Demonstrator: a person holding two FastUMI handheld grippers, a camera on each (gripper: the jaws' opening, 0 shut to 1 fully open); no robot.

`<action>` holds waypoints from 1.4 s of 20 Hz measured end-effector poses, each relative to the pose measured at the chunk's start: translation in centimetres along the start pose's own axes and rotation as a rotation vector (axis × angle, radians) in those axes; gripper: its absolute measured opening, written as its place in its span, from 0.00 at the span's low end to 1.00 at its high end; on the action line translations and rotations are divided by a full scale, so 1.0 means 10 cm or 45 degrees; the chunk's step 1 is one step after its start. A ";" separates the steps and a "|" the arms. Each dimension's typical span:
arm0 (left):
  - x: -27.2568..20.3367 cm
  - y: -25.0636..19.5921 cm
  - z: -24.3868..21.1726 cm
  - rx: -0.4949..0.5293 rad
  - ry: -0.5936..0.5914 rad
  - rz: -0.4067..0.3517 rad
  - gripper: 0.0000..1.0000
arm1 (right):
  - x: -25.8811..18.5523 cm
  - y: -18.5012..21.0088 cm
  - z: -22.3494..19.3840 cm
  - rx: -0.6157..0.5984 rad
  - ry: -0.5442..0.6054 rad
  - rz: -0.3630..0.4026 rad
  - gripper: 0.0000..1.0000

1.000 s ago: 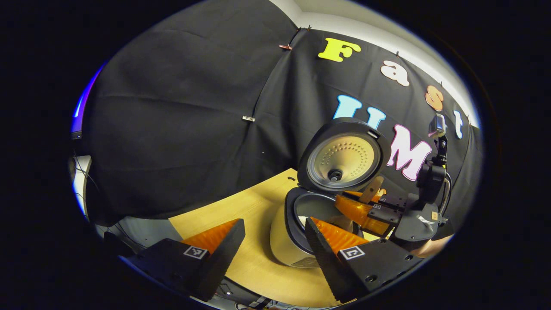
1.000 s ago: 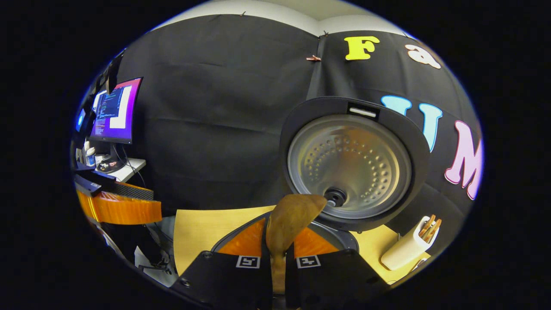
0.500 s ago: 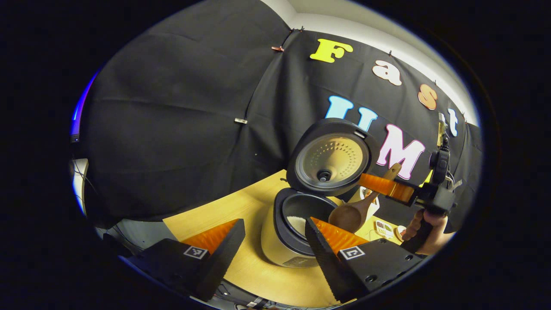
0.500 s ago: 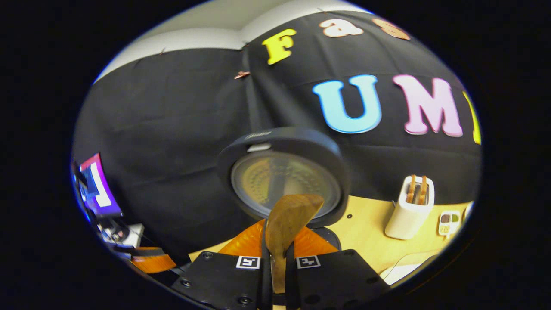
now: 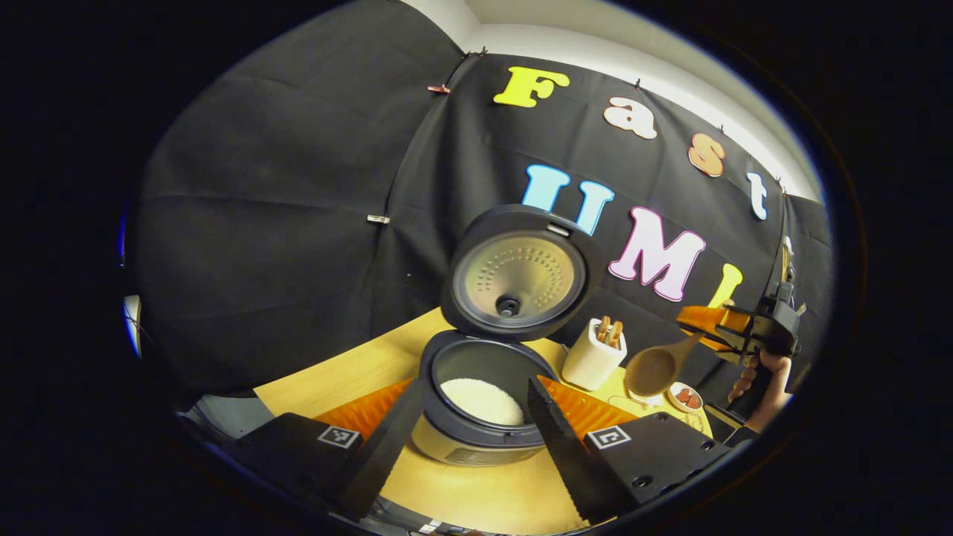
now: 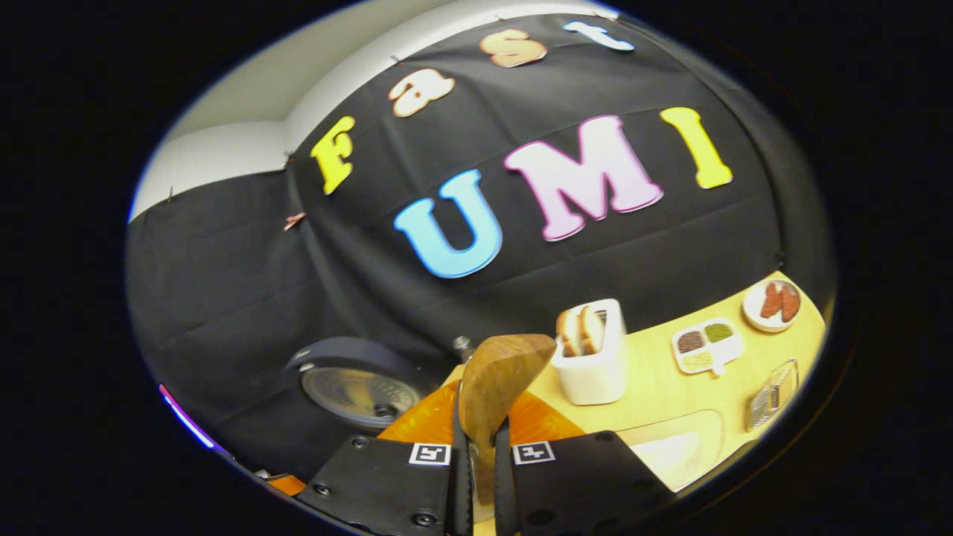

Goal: Close the left gripper, press the button to open the rice cooker; take a wooden spoon from the chopstick holder with the right hand, scoop a spoonful of rice and pour it into the rice cooker, then put the wooden spoon back into the chopstick holder.

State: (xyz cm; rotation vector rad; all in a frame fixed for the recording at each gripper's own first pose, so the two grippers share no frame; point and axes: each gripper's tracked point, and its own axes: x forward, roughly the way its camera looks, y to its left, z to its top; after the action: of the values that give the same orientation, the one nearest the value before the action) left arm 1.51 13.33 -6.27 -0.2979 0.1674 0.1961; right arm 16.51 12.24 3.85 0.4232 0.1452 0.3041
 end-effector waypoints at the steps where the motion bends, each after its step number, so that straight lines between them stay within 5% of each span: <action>1: 0.02 -0.07 0.00 -0.003 -0.004 -0.001 0.95 | -0.07 -0.22 0.11 0.016 -0.023 -0.046 0.16; 7: 0.08 -0.32 0.14 -0.011 -0.065 0.045 0.95 | -0.48 -1.81 0.69 0.139 -0.176 -0.379 0.16; 13: 0.16 -0.38 0.35 0.066 -0.129 0.172 0.95 | -0.81 -3.09 0.75 0.274 -0.216 -0.638 0.16; 19: 0.07 -0.47 0.54 0.074 -0.227 0.281 0.95 | -0.80 -3.75 0.40 0.321 -0.124 -0.744 0.16; 28: 0.07 -0.69 0.70 0.108 -0.282 0.355 0.95 | -0.45 -4.06 -0.08 0.243 0.030 -0.762 0.16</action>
State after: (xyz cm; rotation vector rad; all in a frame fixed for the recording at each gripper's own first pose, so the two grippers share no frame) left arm 4.64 9.12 2.13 -0.1655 -0.0035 0.4947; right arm 22.66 -24.08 -13.77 0.5439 0.3167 -0.2961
